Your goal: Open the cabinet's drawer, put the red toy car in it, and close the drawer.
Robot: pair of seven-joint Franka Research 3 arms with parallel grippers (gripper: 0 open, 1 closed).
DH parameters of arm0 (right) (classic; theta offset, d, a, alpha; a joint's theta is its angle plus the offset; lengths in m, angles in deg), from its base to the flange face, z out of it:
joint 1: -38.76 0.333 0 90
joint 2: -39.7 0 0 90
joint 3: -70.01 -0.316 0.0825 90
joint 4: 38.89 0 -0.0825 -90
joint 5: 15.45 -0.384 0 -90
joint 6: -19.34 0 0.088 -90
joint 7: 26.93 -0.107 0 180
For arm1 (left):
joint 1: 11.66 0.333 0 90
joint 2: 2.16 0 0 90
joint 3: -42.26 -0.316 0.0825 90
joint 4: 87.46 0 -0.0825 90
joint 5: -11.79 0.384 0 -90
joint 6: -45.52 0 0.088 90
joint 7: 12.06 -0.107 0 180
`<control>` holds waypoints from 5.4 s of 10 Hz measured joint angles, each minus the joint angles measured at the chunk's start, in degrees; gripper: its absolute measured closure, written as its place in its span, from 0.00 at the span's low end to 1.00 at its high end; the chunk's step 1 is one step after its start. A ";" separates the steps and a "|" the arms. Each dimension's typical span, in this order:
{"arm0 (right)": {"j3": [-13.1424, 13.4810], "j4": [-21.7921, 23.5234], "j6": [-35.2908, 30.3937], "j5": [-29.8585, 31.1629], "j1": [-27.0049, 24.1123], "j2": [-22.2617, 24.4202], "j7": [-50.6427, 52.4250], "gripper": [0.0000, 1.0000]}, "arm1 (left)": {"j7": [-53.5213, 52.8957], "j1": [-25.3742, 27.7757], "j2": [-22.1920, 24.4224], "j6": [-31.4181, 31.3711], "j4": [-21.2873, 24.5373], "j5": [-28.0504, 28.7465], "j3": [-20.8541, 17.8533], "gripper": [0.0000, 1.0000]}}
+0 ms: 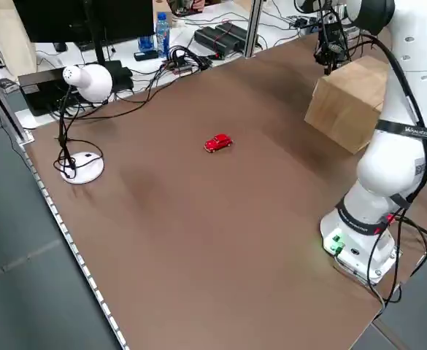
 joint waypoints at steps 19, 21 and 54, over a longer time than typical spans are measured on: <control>-0.60 0.03 11.31 -1.54 -0.83 1.30 -1.32 0.82 | 0.00 0.12 -0.03 -0.35 -0.09 0.42 -0.10 0.99; -0.61 0.05 12.55 -2.09 -0.83 1.30 -1.31 0.82 | 0.00 0.15 -0.03 -0.36 -0.11 0.44 -0.13 0.99; 15.31 -14.41 -1.65 4.27 -8.10 7.51 -16.45 0.00 | 12.17 2.71 10.26 -2.09 4.50 0.64 -25.73 0.00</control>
